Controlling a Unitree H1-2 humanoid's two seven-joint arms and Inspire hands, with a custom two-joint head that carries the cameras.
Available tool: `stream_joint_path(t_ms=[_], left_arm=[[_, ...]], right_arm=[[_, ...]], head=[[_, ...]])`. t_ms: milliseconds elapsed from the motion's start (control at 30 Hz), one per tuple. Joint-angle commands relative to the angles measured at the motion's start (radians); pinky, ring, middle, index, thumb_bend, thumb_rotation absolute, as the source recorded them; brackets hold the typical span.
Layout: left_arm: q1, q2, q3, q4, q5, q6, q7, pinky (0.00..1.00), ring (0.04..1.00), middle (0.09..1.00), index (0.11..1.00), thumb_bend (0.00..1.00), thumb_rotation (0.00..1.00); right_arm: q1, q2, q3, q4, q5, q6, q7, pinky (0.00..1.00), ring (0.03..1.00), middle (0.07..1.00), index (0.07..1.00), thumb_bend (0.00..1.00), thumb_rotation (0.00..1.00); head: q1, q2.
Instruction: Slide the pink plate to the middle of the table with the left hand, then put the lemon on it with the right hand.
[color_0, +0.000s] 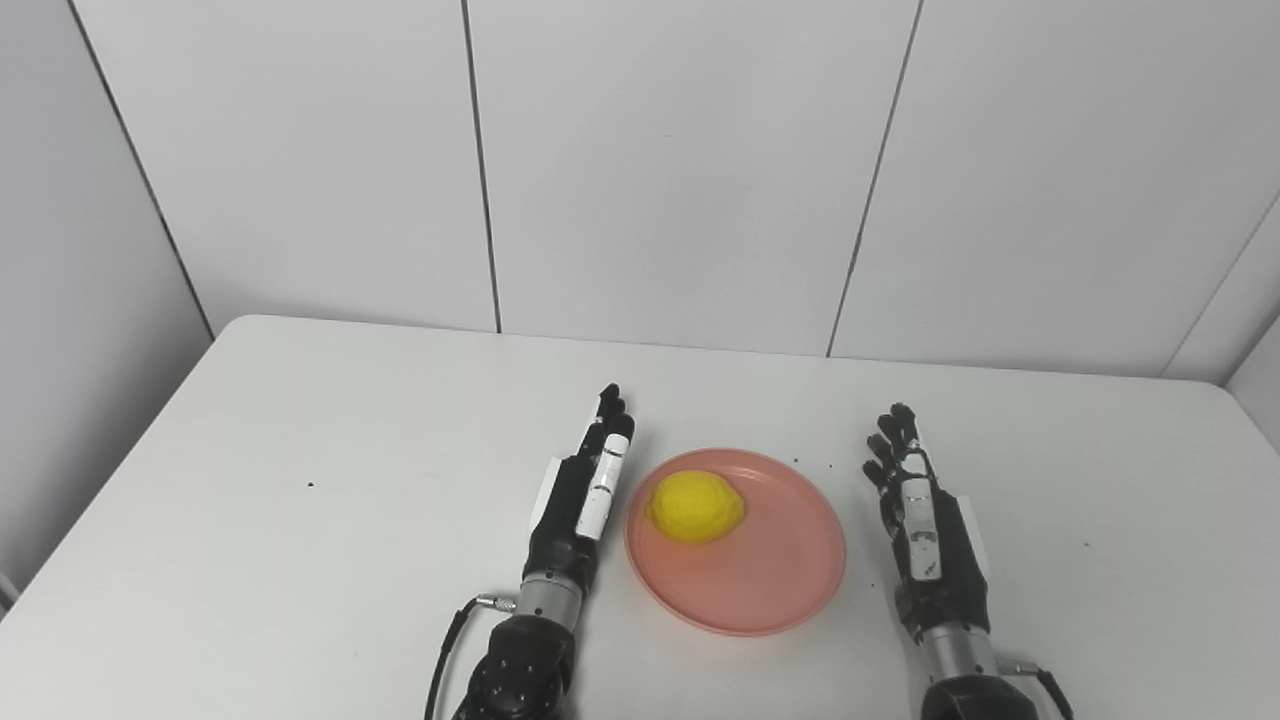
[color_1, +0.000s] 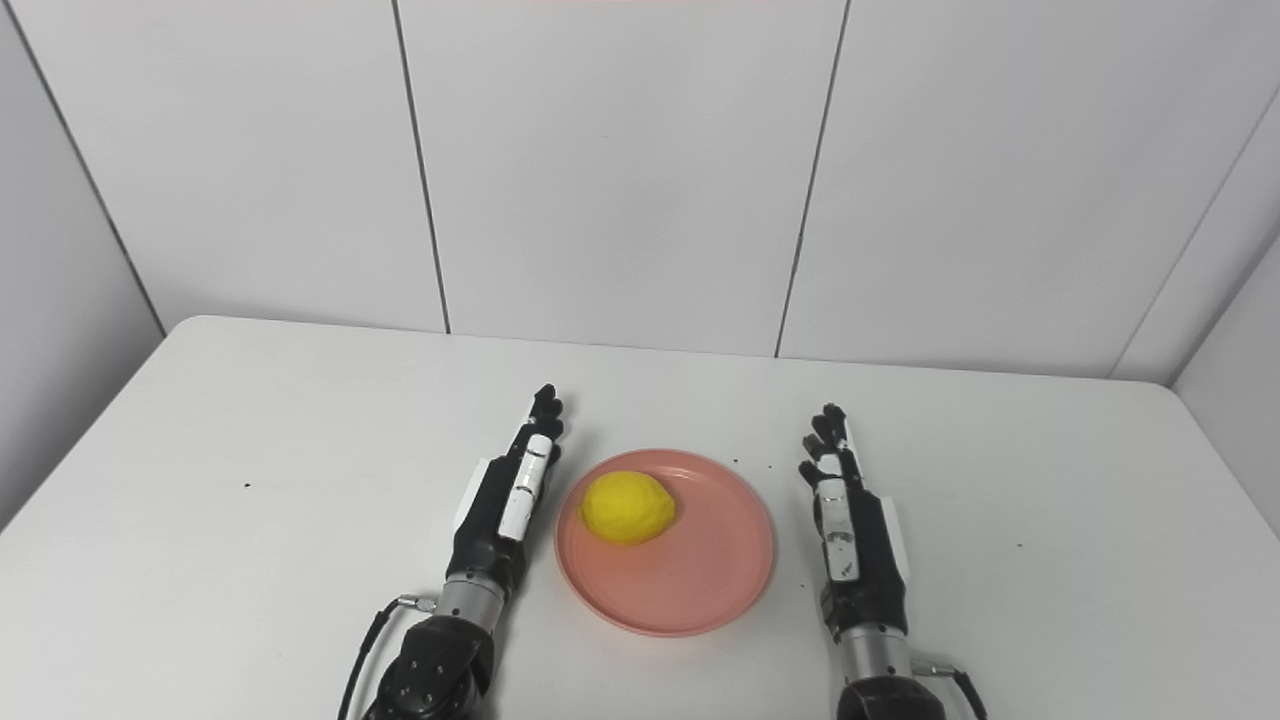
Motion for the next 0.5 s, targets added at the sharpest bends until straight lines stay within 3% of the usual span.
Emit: stream_joint_path(t_ms=[0,467], left_arm=[[0.0,-0.011,0.0,0.011,0.007,-0.037,0.011,1.0,1.0,1.0,1.0,0.49,1.0],[0.012,0.002,0.0,-0.006,-0.005,-0.019,0.002,1.0,1.0,1.0,1.0,0.51,1.0]], right_arm=[[-0.001,-0.005,-0.004,-0.021,0.001,0.004,0.017,0.97,0.968,0.972,0.978,0.73,1.0],[-0.008,0.015,-0.008,0.011,-0.02,-0.036,-0.005,0.94,0.955,0.965,0.967,0.7,1.0]], head=[[0.0,-0.003],[-0.053,-0.02]])
